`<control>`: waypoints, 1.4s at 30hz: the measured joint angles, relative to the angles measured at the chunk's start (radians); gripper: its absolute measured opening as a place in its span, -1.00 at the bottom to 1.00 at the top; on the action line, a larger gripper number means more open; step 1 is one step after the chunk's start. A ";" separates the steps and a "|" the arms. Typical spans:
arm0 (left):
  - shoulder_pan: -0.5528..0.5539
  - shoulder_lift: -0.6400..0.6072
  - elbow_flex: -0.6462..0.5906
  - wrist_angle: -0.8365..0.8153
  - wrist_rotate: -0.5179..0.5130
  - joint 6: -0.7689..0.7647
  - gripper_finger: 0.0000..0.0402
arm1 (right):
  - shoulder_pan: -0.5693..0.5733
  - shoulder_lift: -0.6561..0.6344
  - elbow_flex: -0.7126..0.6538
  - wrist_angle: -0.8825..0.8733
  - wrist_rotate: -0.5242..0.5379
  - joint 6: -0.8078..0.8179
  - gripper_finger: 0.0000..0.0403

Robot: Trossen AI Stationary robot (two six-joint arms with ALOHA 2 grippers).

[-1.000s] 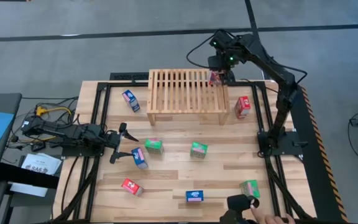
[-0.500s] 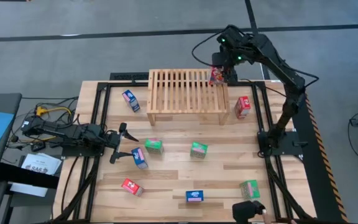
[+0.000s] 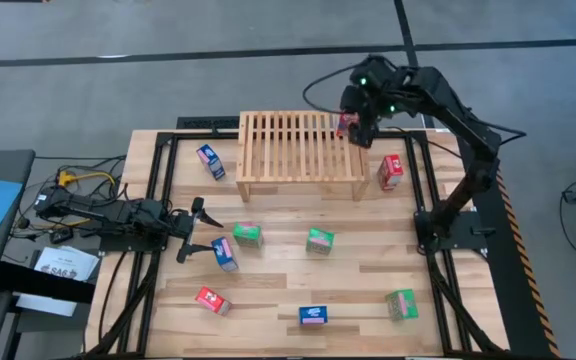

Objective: Stack cereal on shelf
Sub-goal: Put the center green cereal box on the shelf

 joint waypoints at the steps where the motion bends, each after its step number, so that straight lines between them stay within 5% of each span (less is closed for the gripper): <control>1: 0.000 0.000 0.000 0.000 0.000 0.000 0.53 | 0.018 0.000 0.000 -0.023 0.000 0.034 0.64; 14: 0.000 0.000 0.000 0.000 0.000 0.000 0.53 | 0.280 0.008 -0.002 -0.130 0.077 0.433 0.64; 35: 0.000 0.000 0.000 0.000 0.000 0.000 0.53 | 0.595 0.243 -0.003 -0.130 0.076 0.671 0.64; 42: 0.000 0.000 0.000 0.000 0.000 0.000 0.53 | 0.664 0.245 -0.084 -0.131 0.147 0.749 0.64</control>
